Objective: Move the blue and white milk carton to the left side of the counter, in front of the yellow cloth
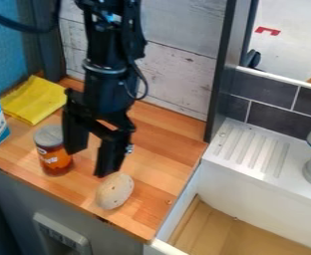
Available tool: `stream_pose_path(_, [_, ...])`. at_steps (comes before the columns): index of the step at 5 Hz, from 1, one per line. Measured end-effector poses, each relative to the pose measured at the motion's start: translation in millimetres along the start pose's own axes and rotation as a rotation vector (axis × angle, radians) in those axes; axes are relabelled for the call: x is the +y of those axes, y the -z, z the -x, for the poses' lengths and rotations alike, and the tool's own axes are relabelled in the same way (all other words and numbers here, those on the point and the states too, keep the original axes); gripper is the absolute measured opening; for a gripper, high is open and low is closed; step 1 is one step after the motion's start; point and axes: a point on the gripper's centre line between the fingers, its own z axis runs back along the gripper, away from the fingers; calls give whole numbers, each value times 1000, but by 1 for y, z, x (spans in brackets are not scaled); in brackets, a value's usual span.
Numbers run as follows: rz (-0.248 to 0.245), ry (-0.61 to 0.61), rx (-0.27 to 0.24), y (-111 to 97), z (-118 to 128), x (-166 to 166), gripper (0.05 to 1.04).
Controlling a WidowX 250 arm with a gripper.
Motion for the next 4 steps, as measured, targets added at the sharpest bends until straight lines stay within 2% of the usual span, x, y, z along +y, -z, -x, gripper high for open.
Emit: stream_pose_path(4, [0,-6,3,0,0,0,999])
